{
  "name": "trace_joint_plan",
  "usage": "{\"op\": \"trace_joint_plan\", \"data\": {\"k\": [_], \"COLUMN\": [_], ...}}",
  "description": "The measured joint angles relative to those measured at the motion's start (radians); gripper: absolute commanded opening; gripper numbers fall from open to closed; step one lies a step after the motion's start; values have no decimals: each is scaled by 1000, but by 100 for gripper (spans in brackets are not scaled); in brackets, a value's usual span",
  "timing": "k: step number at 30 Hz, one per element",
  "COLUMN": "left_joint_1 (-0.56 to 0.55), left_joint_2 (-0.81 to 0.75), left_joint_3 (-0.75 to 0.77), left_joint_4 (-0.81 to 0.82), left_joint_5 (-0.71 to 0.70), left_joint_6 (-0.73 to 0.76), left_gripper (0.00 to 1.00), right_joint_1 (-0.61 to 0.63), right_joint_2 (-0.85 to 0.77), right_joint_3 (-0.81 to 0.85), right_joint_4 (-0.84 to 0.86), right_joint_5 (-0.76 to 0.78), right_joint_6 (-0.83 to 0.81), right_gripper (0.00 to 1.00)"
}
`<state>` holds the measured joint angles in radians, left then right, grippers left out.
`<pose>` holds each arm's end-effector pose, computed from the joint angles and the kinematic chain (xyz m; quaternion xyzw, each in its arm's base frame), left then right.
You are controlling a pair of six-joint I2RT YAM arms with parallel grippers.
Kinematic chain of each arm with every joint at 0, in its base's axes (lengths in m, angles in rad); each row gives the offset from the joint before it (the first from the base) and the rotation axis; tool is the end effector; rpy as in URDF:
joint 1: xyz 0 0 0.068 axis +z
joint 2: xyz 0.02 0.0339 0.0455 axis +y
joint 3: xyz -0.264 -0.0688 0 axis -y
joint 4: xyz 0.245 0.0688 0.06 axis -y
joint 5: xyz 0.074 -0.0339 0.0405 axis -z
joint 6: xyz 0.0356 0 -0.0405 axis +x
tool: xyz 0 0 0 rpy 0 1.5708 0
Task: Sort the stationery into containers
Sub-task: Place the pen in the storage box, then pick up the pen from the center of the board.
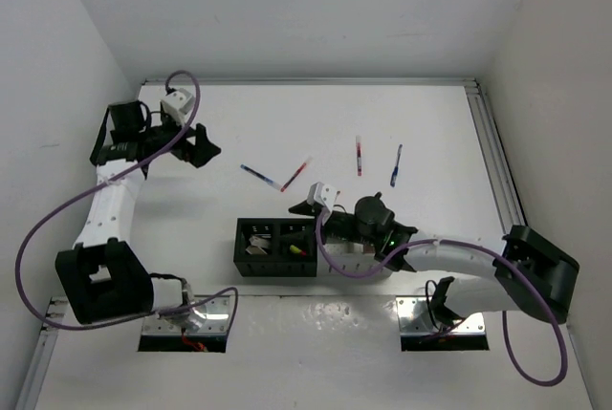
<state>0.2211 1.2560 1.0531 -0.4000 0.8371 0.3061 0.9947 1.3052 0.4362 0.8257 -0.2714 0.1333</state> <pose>0.2701 0.0336 0.3184 0.2233 0.8000 -0.2366 0.5042 0.1352 0.2257 0.2152 -0.3838 0.6112 0.4489 0.5269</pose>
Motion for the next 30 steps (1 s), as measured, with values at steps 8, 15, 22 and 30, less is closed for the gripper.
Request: {"op": "trace_joint_plan", "data": {"k": [8, 15, 22, 30], "left_joint_1": [-95, -278, -389, -459], "left_joint_2": [210, 637, 893, 989], "left_joint_3": [195, 629, 837, 881], "left_joint_4": [-266, -597, -727, -789], "left_joint_5": [-71, -150, -259, -370], "left_joint_6": [410, 846, 1031, 1186], "left_gripper": [88, 69, 63, 62], "right_joint_1": [-94, -356, -640, -811], "right_joint_2": [-99, -95, -42, -15], "right_joint_3": [177, 457, 571, 594], "right_joint_4": [-253, -645, -974, -1164], "right_joint_5": [64, 114, 88, 21], "right_joint_6": [-42, -15, 112, 187], "right_gripper": [54, 43, 48, 54]}}
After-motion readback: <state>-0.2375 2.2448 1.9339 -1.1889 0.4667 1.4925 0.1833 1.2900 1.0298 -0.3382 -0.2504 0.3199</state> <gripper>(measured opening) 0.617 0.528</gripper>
